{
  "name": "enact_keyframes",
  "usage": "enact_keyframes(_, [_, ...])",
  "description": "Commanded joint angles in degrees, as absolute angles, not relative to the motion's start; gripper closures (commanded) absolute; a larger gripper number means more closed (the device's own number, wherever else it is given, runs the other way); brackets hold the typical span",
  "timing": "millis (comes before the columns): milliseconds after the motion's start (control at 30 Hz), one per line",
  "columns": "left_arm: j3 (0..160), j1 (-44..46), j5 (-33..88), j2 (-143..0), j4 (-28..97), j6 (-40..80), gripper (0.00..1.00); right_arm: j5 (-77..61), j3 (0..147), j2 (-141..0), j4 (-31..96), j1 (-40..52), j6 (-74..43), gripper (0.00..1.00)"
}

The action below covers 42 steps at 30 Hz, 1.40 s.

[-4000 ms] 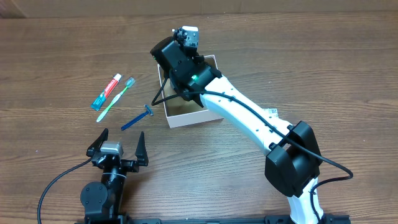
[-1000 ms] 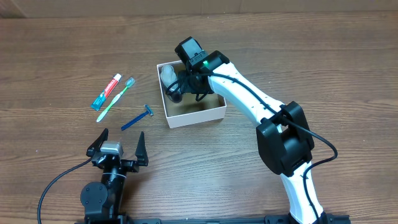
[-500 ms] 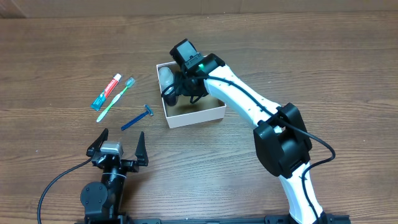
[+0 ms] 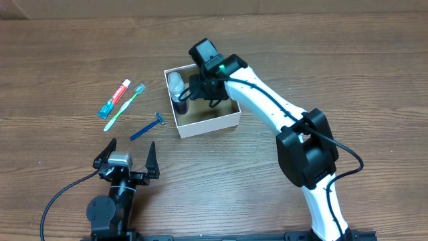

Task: Pack container
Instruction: 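Open the right gripper and push the bottle into the box's back-left corner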

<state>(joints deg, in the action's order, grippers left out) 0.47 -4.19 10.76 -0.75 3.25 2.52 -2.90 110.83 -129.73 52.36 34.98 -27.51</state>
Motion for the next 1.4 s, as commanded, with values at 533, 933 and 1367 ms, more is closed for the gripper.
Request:
enact_keyframes(533, [0.27, -4.58, 11.22, -0.25, 3.2, 1.26, 0.0, 1.85, 111.04, -129.34, 67.92, 34.33, -39.83, 0.4])
enact_keyframes(933, [0.27, -4.58, 11.22, -0.25, 3.2, 1.26, 0.0, 5.74, 111.0, -129.34, 69.54, 33.61, -51.11, 0.4])
enact_keyframes(1367, [0.27, -4.58, 11.22, -0.25, 3.2, 1.26, 0.0, 4.86, 111.0, -129.34, 68.03, 32.62, -49.87, 0.39])
